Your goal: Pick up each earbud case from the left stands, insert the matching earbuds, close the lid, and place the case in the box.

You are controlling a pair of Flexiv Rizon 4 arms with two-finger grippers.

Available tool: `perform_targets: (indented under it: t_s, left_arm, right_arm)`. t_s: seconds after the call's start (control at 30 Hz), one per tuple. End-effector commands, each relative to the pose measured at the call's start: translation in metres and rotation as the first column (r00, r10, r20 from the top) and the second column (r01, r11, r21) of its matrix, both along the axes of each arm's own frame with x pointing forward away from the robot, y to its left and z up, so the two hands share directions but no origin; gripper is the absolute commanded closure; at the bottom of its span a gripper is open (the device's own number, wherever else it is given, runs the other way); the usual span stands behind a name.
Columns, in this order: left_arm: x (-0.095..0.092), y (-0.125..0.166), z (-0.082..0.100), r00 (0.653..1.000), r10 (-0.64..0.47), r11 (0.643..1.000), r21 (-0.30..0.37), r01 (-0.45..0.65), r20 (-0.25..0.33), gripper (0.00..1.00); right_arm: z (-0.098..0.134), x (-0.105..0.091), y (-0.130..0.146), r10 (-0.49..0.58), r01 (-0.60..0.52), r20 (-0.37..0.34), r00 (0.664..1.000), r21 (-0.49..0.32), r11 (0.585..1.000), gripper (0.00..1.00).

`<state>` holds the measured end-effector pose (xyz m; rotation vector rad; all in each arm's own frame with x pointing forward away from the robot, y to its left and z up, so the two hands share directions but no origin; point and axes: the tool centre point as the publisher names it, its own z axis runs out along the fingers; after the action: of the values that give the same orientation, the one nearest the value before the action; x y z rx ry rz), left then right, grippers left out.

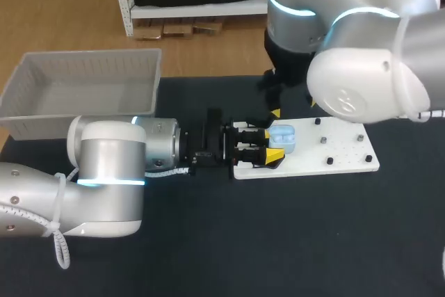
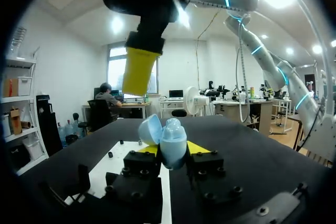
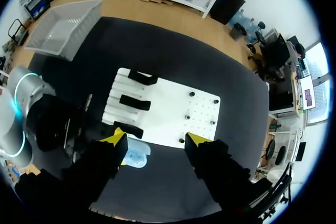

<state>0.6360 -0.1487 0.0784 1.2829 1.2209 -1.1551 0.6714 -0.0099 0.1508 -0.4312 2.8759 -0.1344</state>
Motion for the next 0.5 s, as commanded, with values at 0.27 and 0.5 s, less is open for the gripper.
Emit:
perform_targets:
  t_s: [0.27,0.5]
  left_arm:
    - [-0.002,0.000,0.000,1.000,0.007,1.000,0.001,-0.007,0.001,1.00]
    - [-0.002,0.000,0.000,1.000,0.007,1.000,0.001,-0.007,0.001,1.00]
  right_arm:
    - [-0.029,0.014,-0.004,-0.032,0.030,-0.038,0.999,-0.059,0.998,0.36]
    - [-0.036,0.001,-0.009,-0.021,0.016,-0.062,0.998,-0.082,0.996,0.30]
